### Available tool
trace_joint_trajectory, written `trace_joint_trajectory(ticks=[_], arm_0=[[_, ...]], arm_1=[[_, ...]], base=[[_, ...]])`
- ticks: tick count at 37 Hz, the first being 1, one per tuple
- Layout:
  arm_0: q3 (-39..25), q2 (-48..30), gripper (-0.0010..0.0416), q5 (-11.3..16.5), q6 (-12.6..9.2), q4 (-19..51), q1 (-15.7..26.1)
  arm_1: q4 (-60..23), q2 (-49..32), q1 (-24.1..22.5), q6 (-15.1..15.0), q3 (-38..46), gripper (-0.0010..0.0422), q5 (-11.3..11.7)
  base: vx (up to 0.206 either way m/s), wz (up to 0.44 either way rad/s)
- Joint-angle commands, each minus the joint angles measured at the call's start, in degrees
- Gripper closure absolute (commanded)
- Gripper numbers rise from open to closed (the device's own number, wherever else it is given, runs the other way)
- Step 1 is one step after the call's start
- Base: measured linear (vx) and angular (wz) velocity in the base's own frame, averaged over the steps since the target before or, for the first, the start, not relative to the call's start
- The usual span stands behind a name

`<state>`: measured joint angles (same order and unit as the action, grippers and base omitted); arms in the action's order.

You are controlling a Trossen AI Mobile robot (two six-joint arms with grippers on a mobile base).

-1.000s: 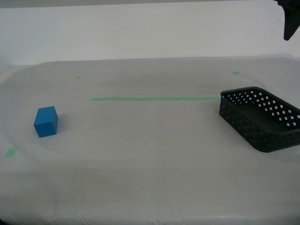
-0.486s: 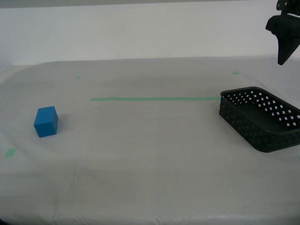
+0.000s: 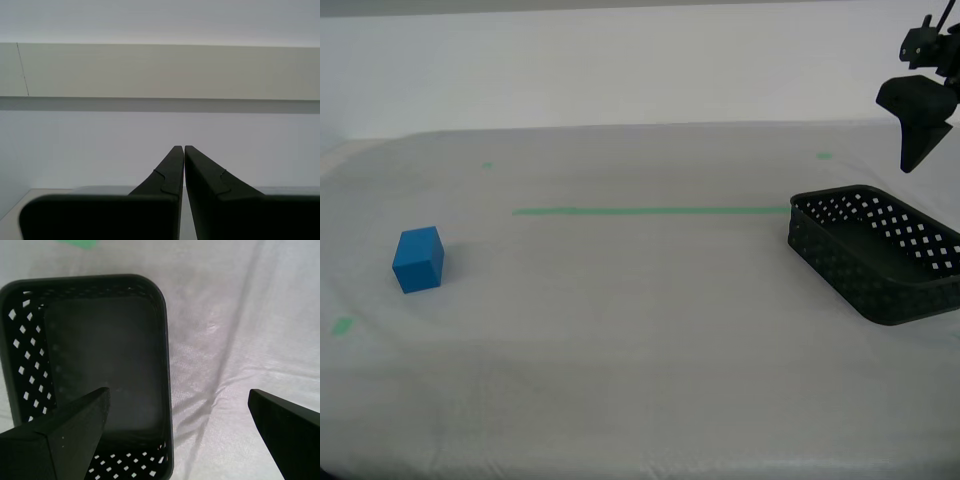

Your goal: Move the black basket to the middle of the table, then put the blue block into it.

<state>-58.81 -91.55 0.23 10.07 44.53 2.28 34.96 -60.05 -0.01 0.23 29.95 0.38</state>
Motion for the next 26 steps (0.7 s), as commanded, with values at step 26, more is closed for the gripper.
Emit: trace_joint_trajectory(ticks=[26], arm_0=[[11.02,-0.02,0.0019,-3.28,-0.79,-15.65,0.24]], arm_1=[[0.28,0.02,0.0,-0.09,0.04,0.0412,0.02]], base=[[0.0,0.0]])
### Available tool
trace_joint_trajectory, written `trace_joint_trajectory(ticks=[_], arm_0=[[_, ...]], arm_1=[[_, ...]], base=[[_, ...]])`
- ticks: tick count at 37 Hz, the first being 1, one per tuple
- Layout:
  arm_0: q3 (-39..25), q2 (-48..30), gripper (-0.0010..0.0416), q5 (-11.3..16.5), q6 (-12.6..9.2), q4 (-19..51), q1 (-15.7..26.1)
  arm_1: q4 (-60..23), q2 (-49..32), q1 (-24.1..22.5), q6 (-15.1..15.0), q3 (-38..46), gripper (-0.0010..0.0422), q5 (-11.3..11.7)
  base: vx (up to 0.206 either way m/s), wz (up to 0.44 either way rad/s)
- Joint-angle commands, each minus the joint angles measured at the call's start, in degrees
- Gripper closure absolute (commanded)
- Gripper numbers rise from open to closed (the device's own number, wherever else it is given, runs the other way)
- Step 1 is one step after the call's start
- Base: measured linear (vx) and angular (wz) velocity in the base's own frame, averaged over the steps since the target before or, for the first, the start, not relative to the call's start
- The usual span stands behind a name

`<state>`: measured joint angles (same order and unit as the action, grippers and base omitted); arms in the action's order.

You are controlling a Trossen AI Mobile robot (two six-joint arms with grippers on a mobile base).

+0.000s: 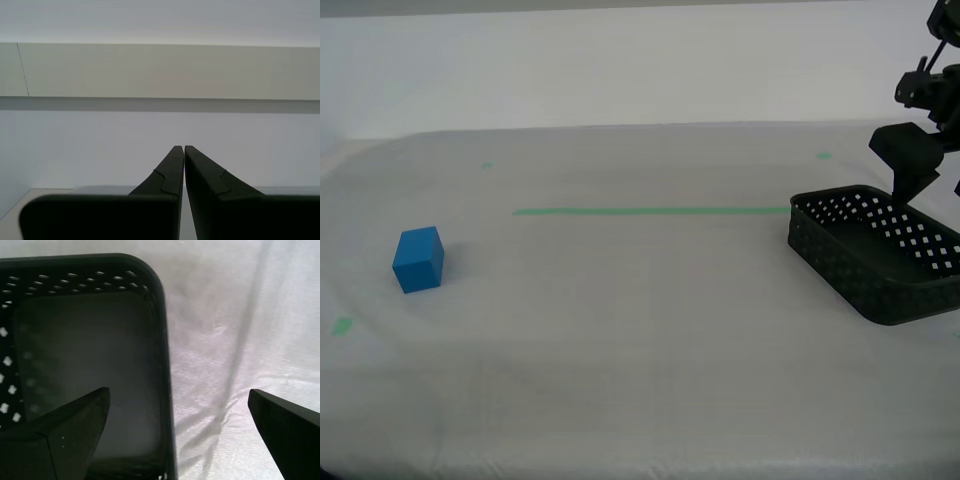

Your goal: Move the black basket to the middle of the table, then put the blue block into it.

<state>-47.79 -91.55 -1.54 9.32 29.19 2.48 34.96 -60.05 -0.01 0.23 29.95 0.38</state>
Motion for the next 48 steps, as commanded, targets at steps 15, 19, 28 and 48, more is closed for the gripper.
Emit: trace_joint_trajectory(ticks=[15,19,28,48], arm_0=[[1.79,-0.02,0.002,-2.4,0.07,-2.78,0.61],[2.19,-0.35,0.002,-1.99,0.07,-3.85,1.14],[2.4,-4.87,0.0019,-1.68,-0.9,-5.49,2.8],[2.71,-8.46,0.002,-2.08,-3.43,-7.58,3.21]], arm_1=[[0.28,0.02,-0.02,-0.09,0.02,0.0412,0.02],[0.28,0.02,-0.02,-0.09,0.04,0.0412,0.02],[0.28,0.02,-0.02,-0.09,0.04,0.0412,0.02],[0.28,0.02,0.0,-0.09,0.02,0.0412,0.02]], base=[[0.0,0.0],[0.0,0.0],[0.0,0.0],[0.0,0.0]])
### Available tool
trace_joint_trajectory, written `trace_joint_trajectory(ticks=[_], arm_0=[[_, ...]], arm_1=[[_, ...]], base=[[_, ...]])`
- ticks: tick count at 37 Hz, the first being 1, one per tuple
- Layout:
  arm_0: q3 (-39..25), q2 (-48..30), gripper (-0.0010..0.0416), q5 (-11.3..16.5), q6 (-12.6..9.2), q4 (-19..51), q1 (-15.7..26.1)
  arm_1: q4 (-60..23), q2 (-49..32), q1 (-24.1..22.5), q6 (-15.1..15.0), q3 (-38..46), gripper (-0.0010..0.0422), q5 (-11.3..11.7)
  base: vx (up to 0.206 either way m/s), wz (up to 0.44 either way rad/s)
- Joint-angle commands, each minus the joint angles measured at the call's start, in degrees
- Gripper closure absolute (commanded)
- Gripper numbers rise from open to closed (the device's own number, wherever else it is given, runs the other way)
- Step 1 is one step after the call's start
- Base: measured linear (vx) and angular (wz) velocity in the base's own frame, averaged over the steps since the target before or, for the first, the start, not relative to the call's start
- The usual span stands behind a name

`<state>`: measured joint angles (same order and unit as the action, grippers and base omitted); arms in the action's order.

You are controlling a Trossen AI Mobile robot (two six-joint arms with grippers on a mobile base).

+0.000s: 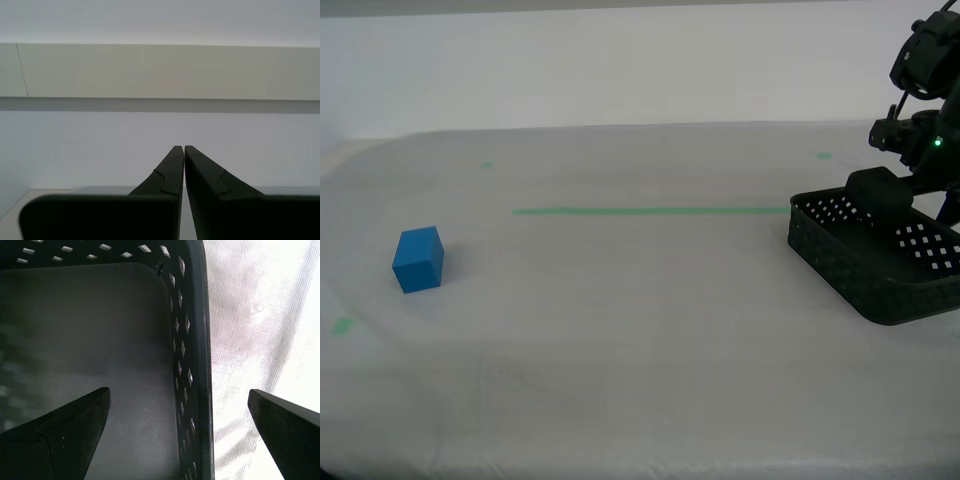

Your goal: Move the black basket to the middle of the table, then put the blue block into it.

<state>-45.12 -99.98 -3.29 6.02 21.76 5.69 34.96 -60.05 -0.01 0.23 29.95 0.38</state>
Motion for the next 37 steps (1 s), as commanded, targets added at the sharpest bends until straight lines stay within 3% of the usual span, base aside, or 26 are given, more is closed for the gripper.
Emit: trace_joint_trajectory(ticks=[1,10,37], arm_0=[[0.04,-0.02,0.0022,-0.72,-0.11,-0.15,0.0],[0.04,-0.02,0.007,-1.27,-0.11,-0.09,0.0],[0.04,-0.02,0.0323,-0.83,-0.55,1.27,0.42]], arm_1=[[0.31,0.02,0.0,-0.09,0.02,0.0412,0.02],[0.28,0.02,0.0,-0.09,0.02,0.0412,0.02],[0.28,0.02,-0.02,-0.09,0.02,0.0412,0.02]], base=[[0.0,0.0],[0.0,0.0],[0.0,0.0]])
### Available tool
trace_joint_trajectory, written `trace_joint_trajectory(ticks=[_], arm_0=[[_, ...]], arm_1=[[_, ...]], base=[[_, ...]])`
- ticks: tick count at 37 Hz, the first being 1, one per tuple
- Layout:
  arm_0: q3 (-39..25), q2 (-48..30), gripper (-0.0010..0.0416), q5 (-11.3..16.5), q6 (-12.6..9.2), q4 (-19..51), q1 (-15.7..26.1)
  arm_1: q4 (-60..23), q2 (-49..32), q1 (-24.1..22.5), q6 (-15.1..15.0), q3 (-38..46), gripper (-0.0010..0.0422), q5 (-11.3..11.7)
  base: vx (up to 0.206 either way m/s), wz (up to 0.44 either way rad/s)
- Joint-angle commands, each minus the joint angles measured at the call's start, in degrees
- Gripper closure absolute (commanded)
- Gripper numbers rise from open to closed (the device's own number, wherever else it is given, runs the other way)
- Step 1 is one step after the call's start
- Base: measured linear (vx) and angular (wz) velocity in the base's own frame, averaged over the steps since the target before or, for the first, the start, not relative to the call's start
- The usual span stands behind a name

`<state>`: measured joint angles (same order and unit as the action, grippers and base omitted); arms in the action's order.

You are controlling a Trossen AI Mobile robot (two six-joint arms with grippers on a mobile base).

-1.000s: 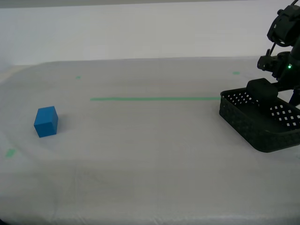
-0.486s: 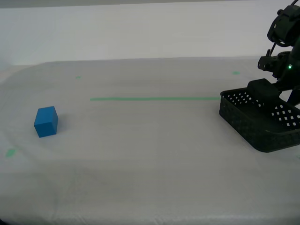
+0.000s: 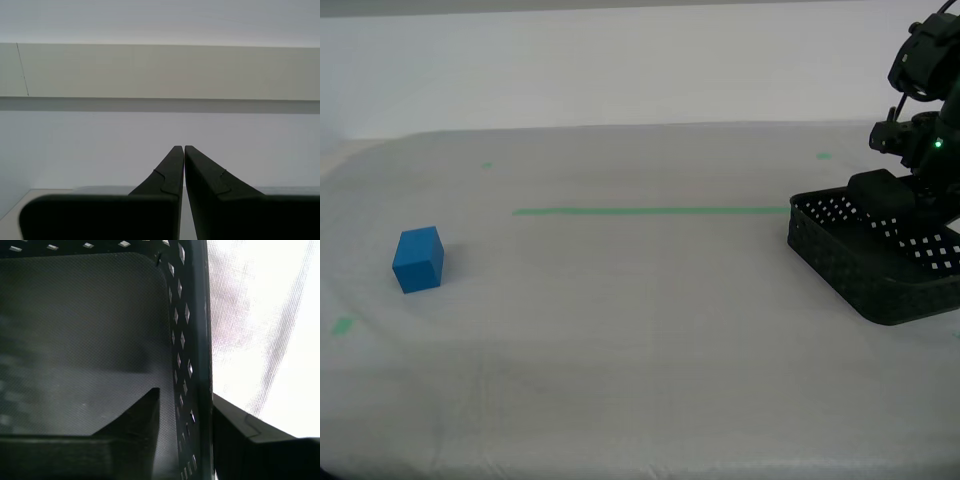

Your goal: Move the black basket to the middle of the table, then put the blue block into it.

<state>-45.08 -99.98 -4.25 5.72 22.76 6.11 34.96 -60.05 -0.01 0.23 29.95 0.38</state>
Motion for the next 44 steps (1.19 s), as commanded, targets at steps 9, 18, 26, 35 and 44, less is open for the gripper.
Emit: trace_joint_trajectory(ticks=[9,18,26,35,44], arm_0=[[0.04,-0.02,0.0344,0.04,-0.74,0.22,0.07],[0.04,-0.02,0.0395,-0.13,-1.14,0.09,0.07],[0.04,-0.02,0.0409,1.22,-1.75,-0.07,0.11],[0.04,0.44,0.0407,2.6,-4.09,0.2,0.33],[0.04,3.17,0.0407,5.6,-8.92,0.66,0.39]], arm_1=[[0.28,0.02,-0.02,-0.09,0.02,0.0412,0.02],[0.28,0.02,-0.02,-0.09,0.02,0.0412,0.02],[0.28,0.02,0.0,-0.09,0.02,0.0412,0.02],[0.28,0.02,-0.02,-0.09,0.02,0.0412,0.02],[0.28,0.02,-0.02,-0.09,0.02,0.0412,0.02]], base=[[0.0,0.0],[0.0,0.0],[0.0,0.0],[0.0,0.0],[0.0,0.0]])
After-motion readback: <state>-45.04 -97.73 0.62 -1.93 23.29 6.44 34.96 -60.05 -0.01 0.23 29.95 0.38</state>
